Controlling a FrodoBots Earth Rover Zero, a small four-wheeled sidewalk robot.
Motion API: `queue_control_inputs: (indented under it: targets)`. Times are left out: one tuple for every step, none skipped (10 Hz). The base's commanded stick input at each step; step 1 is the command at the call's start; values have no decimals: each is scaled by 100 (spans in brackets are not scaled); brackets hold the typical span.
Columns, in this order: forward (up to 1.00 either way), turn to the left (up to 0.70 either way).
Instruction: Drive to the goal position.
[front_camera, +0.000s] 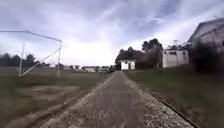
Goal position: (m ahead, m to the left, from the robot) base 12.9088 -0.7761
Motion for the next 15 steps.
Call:
queue_control_inputs:
  targets:
    - [85,-12]
    - [85,-33]
    - [85,-34]
    - [85,-23]
    - [85,-4]
    - [85,-1]
    - [85,0]
    - [85,0]
    - [85,0]
    - [85,0]
    - [85,0]
    - [85,0]
    - [85,0]
    - [85,0]
    - [85,0]
